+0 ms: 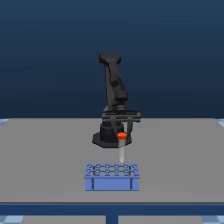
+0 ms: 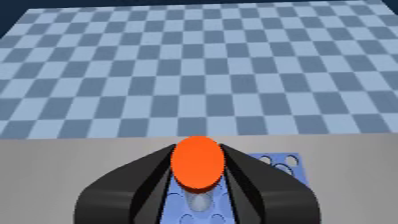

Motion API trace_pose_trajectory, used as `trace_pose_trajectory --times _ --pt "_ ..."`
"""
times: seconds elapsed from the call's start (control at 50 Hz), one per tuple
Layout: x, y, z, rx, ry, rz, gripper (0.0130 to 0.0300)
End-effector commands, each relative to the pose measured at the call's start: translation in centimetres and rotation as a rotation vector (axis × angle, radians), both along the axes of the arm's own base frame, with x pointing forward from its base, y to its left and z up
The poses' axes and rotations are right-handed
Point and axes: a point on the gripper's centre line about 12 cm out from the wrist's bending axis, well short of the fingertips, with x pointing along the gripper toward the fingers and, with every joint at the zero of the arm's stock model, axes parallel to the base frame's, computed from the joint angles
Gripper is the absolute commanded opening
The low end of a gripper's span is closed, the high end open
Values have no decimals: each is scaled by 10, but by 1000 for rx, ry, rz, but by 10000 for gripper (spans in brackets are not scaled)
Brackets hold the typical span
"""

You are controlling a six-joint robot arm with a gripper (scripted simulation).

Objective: Pick up the centrifuge tube on the rack

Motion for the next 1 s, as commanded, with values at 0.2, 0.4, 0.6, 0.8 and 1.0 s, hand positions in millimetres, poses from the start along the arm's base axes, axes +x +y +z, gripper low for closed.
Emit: trace_pose_trajectory --times 0.2,0.4,0.6,0.8,1.0 --pt "0 0 10 -21 2 8 130" --pt "0 0 16 -21 2 8 130" --pt "0 0 20 -21 2 8 130" --pt "0 0 22 -21 2 8 130" --pt "0 0 22 -21 2 8 130"
